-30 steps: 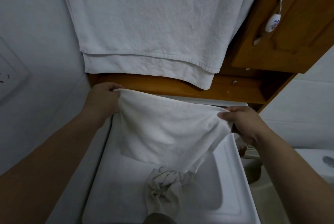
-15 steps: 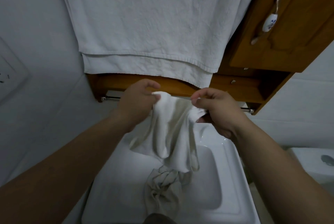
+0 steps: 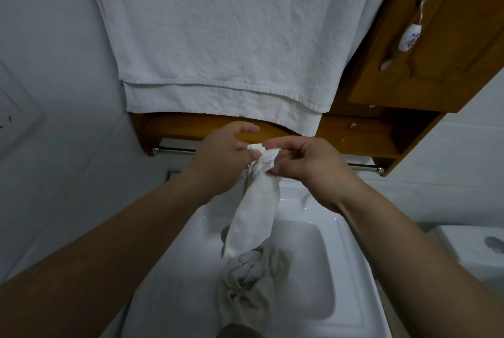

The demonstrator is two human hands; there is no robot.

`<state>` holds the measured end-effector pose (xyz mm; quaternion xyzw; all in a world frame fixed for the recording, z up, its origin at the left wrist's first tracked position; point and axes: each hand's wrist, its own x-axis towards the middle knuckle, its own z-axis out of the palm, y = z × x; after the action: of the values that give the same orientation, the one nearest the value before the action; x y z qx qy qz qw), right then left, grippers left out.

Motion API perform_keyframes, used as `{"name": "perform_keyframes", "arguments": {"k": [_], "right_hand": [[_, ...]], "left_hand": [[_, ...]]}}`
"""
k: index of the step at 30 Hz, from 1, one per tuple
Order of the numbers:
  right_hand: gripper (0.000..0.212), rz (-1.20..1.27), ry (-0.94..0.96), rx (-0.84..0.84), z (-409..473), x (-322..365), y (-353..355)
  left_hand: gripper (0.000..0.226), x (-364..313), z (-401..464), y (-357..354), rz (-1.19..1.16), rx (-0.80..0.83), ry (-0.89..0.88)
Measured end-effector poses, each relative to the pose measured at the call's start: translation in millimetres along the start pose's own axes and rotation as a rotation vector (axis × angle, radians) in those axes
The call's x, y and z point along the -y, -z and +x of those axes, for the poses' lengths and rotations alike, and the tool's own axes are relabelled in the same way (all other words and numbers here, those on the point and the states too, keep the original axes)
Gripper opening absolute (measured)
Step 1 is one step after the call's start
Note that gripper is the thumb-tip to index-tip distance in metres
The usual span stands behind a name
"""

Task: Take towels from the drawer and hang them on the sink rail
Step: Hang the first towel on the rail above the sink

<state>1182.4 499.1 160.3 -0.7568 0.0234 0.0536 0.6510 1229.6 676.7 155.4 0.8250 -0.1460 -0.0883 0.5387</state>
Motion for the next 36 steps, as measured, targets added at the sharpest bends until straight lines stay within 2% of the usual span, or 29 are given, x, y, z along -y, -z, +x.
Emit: {"name": "perform_keyframes", "arguments": {"k": [2,5,11,13,18,22,28,31,36], "right_hand": [[0.026,-0.249,0.071,-0.098,-0.3,2.2,-5.4],[0.018,-0.378,0.166,-0.213,0.6,2.2,-13.4],[0.028,-0.665,0.39,-0.388,6.9,-8.3,-19.6],[0.028,-0.681,0.453,-0.386,7.4,-10.0,-19.6],[0.01,-0.707,0.621,-0.29,5.9,-11.3,-18.7],[0.012,-0.728,0.583,-0.258,6.3,-11.8,-14.1],[0.02,-0.761,0.457,-0.111,3.0,-1.6,-6.2],[0.028,-0.683,0.301,-0.113,2.2,5.7,-3.3],[0.023,-0.733,0.225,-0.101,3.2,6.6,-2.5]], "left_hand": [[0.039,0.7,-1.6,-2.6,0.003,0.014,-0.007],[0.039,1.7,-0.7,-4.1,-0.069,0.015,0.02],[0.033,3.0,1.7,-0.5,-0.242,0.04,0.088],[0.033,4.6,1.9,-0.1,-0.267,0.056,0.091],[0.029,7.1,1.6,0.6,-0.38,0.121,0.117],[0.025,8.9,-0.3,0.5,-0.428,0.171,0.111],[0.029,12.2,-0.1,1.2,-0.364,0.193,0.085],[0.034,10.3,-1.8,-0.4,-0.323,0.23,0.079],[0.033,6.1,-3.1,-1.5,-0.238,0.254,0.069]]}}
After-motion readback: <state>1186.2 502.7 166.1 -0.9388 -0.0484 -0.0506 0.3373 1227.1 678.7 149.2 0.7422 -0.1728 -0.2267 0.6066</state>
